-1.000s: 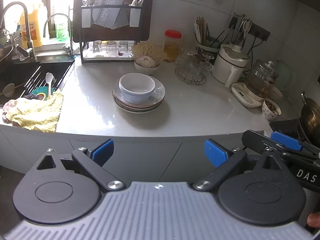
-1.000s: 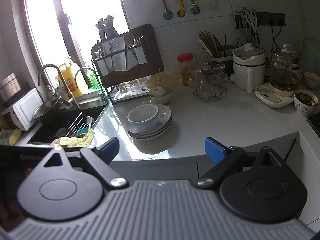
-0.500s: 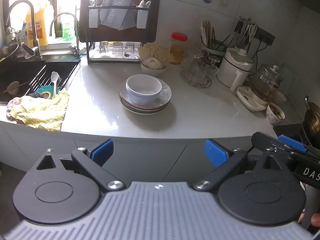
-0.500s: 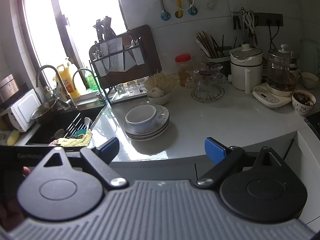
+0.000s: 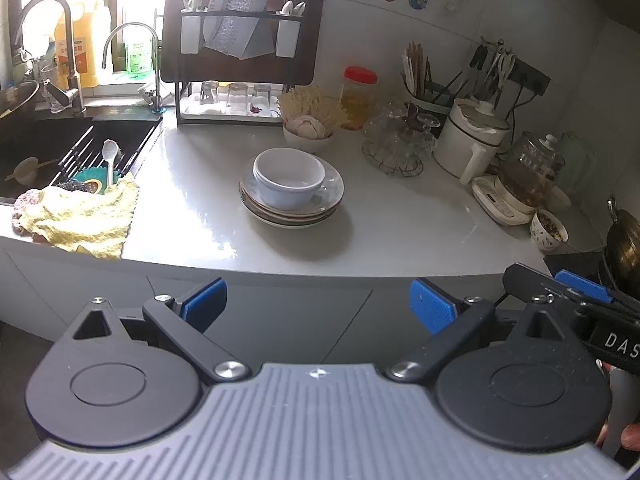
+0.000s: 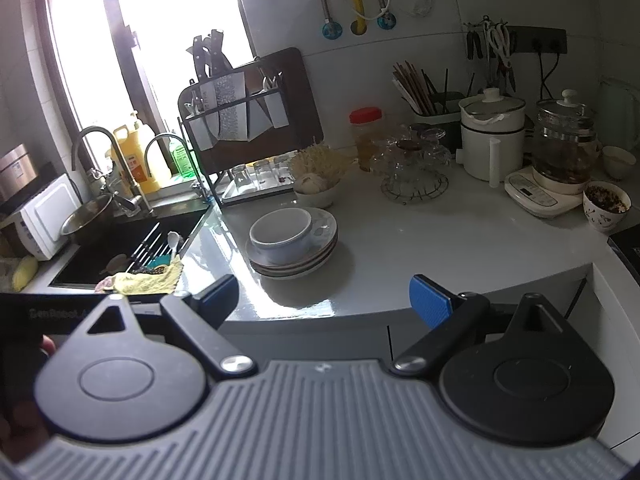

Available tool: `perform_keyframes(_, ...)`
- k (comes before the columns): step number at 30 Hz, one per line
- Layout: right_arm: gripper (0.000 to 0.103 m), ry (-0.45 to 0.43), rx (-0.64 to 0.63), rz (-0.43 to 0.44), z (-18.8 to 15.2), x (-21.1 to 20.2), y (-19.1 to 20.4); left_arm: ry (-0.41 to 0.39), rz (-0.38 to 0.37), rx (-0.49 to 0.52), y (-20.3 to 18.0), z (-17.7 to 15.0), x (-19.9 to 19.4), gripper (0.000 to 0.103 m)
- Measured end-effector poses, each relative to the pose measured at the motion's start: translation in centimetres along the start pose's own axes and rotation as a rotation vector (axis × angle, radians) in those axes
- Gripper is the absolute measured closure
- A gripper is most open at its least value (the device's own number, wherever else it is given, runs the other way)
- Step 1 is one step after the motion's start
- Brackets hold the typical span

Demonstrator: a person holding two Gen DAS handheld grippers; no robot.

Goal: Organize plates and bowls

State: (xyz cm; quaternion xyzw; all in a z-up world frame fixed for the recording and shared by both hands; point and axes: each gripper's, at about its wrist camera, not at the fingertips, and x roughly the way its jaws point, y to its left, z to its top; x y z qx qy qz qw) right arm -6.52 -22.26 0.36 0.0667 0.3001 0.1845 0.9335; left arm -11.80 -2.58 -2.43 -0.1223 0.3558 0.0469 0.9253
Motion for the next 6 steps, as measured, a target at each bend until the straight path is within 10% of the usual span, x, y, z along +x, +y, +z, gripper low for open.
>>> perform_keyframes(6, 0.009, -0.004, -0.013, -0.004, 0.07, -0.12, 0.06, 0.001, 0.002, 0.006, -0.08, 0.01, 0.15, 0.003)
